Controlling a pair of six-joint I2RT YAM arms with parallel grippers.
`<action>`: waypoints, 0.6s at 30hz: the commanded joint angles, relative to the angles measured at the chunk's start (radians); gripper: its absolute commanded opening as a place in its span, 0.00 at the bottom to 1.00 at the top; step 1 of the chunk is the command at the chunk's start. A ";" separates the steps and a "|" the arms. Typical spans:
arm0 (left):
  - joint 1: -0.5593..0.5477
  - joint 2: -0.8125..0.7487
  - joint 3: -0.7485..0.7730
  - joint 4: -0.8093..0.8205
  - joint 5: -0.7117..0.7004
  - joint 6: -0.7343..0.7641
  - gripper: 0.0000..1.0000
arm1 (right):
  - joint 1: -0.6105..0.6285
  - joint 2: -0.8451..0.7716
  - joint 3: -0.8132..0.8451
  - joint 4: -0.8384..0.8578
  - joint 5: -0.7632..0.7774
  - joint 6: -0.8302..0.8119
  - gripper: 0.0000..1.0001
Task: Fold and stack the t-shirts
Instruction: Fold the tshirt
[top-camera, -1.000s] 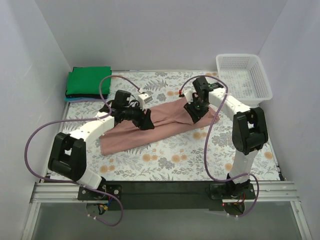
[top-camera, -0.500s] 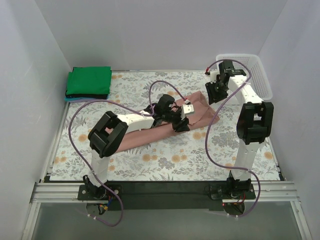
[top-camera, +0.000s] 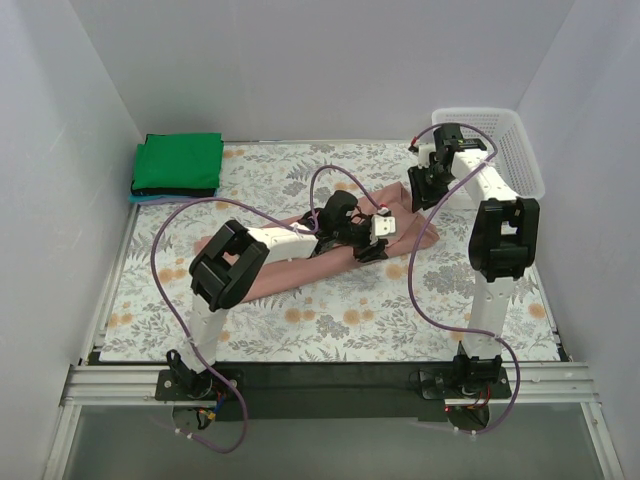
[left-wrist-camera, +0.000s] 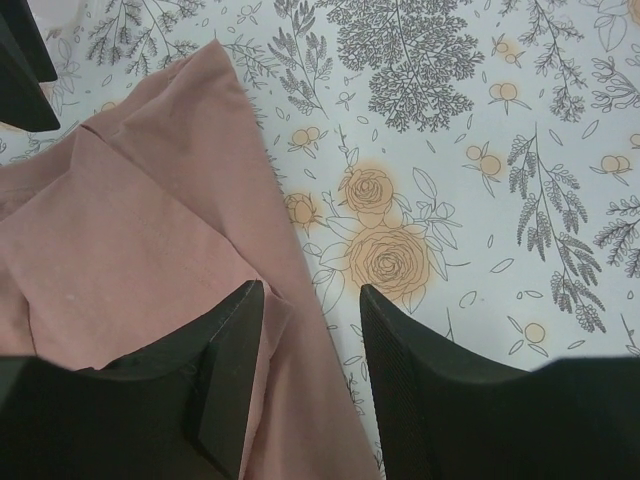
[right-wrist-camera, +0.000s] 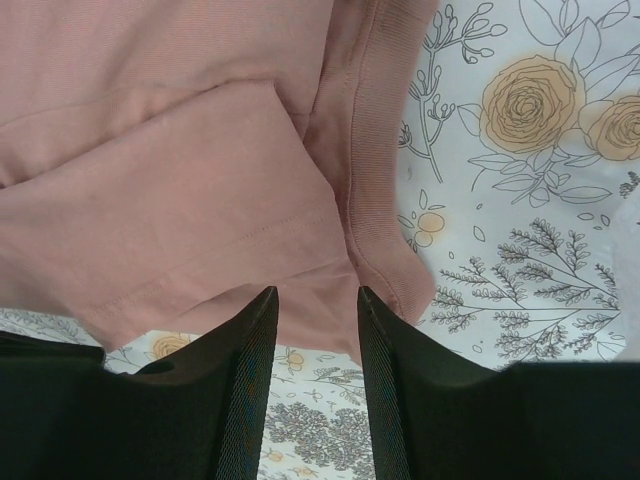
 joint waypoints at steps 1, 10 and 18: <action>-0.005 -0.004 0.028 0.034 -0.020 0.032 0.42 | -0.005 0.023 0.045 -0.020 -0.038 0.023 0.44; -0.005 0.020 0.045 0.057 -0.037 0.023 0.41 | -0.007 0.031 0.024 -0.022 -0.047 0.017 0.43; -0.005 0.050 0.066 0.052 -0.049 0.022 0.38 | -0.015 0.035 0.022 -0.023 -0.052 0.013 0.43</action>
